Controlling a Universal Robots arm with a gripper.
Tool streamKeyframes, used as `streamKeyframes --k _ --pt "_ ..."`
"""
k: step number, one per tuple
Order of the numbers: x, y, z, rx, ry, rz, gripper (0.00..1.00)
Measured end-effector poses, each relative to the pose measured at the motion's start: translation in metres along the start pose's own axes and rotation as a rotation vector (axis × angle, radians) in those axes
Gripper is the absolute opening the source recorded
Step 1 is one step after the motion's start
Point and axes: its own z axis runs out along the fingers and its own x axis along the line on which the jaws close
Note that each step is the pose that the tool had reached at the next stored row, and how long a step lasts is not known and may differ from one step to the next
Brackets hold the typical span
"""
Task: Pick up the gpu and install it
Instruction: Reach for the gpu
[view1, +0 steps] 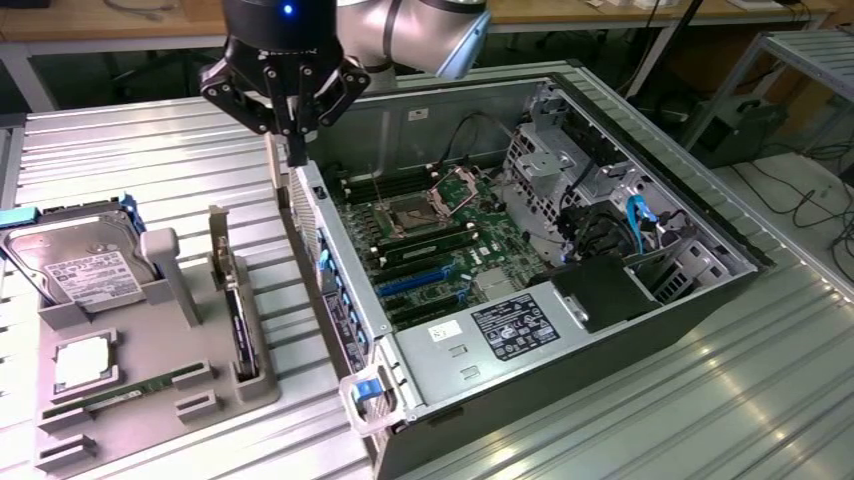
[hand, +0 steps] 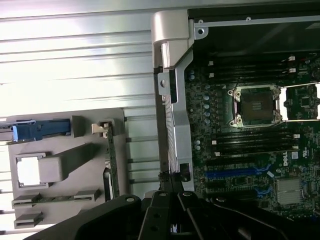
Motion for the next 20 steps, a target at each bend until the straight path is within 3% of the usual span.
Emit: streamKeyframes --k 20 --pt "0.014 -0.0025 -0.0005 0.0000 0.0000 0.000 0.11"
